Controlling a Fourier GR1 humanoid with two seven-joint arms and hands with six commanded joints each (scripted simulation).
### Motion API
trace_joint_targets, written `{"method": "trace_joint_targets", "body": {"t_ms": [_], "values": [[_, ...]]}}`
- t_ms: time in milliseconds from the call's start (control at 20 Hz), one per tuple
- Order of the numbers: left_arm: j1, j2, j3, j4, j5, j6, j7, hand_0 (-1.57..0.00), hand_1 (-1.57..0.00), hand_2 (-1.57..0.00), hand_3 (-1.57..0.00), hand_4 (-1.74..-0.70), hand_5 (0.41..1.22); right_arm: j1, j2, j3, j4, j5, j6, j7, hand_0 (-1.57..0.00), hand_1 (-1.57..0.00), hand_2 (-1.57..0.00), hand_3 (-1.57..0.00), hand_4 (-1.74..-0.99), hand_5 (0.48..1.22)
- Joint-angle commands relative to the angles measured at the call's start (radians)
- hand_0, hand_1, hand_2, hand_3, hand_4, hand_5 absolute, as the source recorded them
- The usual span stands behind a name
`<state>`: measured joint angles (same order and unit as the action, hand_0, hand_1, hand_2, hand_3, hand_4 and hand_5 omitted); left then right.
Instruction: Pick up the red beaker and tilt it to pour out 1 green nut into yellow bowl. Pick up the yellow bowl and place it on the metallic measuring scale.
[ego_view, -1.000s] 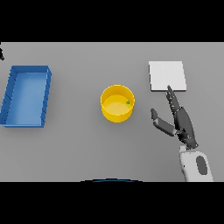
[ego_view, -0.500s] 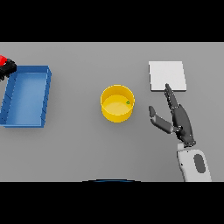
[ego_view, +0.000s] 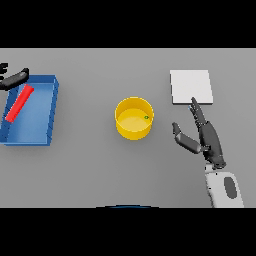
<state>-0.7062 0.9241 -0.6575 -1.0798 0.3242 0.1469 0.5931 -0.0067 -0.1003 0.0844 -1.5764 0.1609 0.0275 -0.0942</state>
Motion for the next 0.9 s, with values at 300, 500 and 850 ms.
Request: {"method": "trace_joint_targets", "body": {"t_ms": [300, 500, 850], "values": [[-0.011, -0.034, -0.011, 0.039, -0.041, 0.048, -0.039, -0.05, -0.04, -0.04, -0.02, -0.73, 0.661, -0.02, 0.016, 0.021, -0.003, 0.037, -0.023, 0.038, 0.0, 0.0, 0.0, 0.0, -1.277, 0.704], [-0.004, -0.03, 0.004, 0.032, -0.035, 0.072, -0.071, -0.02, -0.02, -0.02, -0.01, -0.72, 0.682, -0.077, -0.042, 0.071, -0.023, 0.141, -0.015, 0.085, 0.0, 0.0, 0.0, 0.0, -1.19, 0.663], [0.0, -0.038, 0.008, 0.019, -0.026, 0.089, -0.088, 0.0, 0.0, 0.0, 0.0, -0.74, 0.709, -0.281, -0.186, 0.201, 0.062, 0.271, 0.168, 0.047, 0.0, 0.0, 0.0, 0.0, -1.255, 0.648]]}}
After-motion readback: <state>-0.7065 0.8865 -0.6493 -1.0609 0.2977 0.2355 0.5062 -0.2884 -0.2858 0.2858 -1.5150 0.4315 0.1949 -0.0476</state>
